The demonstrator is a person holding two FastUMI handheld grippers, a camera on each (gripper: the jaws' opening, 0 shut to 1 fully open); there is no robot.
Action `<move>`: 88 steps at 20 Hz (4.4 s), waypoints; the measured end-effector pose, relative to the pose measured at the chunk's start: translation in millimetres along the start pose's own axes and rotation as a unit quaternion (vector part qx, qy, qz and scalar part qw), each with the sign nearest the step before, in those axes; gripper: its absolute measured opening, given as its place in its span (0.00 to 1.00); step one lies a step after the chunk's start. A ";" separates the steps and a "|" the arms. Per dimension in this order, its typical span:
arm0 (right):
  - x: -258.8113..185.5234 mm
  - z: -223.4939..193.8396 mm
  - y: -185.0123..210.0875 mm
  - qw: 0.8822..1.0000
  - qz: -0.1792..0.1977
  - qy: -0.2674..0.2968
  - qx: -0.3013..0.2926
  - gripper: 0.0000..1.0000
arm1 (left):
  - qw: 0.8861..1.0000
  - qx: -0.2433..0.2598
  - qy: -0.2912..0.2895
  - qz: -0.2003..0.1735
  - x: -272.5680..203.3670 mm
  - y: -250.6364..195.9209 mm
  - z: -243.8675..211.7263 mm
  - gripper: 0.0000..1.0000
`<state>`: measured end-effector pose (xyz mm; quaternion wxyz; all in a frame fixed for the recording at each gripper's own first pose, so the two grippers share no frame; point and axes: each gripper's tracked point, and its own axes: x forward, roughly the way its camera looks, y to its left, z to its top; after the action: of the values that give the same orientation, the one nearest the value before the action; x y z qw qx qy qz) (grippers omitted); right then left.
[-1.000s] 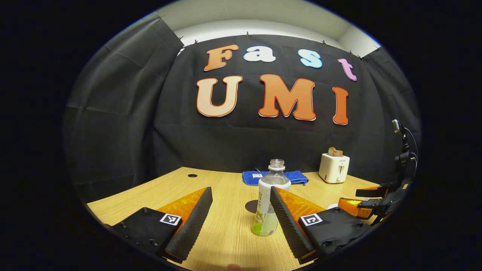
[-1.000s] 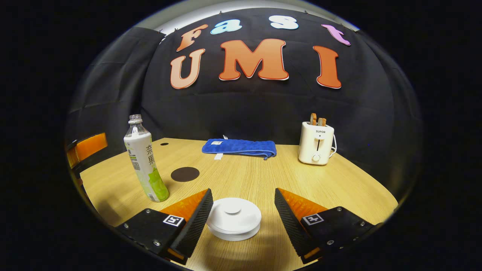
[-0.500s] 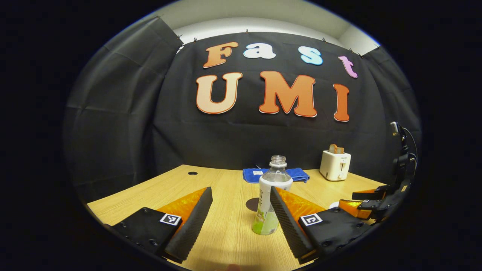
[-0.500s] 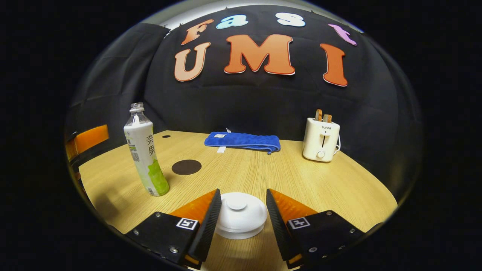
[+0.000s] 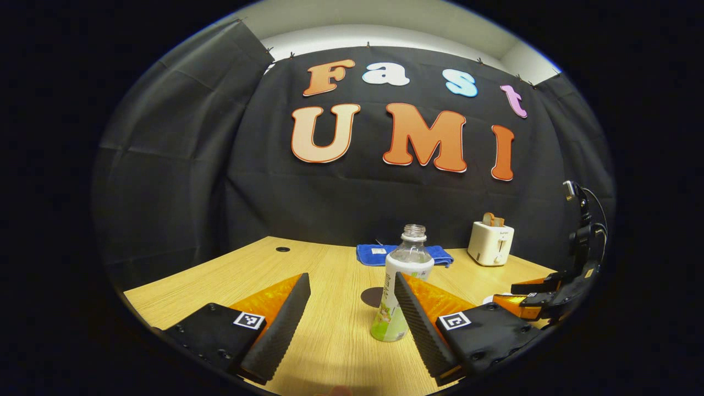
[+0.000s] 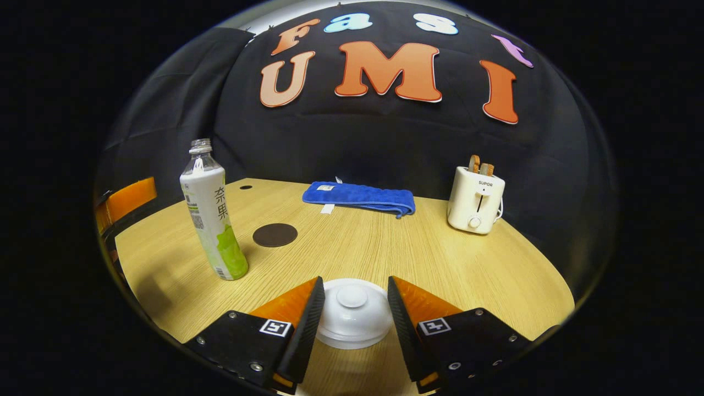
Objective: Open the teacup lid with one hand, grasp the water bottle and pour water into the teacup with the other hand; after pouring, place the water bottle on the coaster and then close the teacup lid.
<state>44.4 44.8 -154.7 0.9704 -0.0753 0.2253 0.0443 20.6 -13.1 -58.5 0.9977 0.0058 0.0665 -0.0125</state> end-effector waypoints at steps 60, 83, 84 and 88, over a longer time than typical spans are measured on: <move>-29.4 -18.2 -152.5 0.987 -0.109 -0.008 0.115 0.22 | 0.995 0.017 0.082 -0.052 76.0 -69.0 -81.0 0.86; -42.1 -10.5 -167.7 0.985 -0.115 -0.023 0.130 0.22 | 0.929 0.336 0.091 -0.124 58.4 -113.3 -49.1 0.63; -42.2 -11.9 -169.2 0.984 -0.117 -0.021 0.130 0.22 | 0.919 0.361 0.092 -0.131 58.2 -117.0 -51.8 0.62; -41.3 -15.5 -171.3 0.984 -0.121 -0.015 0.134 0.22 | 0.869 0.461 0.109 -0.146 58.3 -124.1 -69.9 0.62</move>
<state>21.3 -128.6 -128.5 0.9731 0.0290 0.2041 -0.1024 65.9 -137.6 -136.8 0.8547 0.4566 0.1621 -0.1864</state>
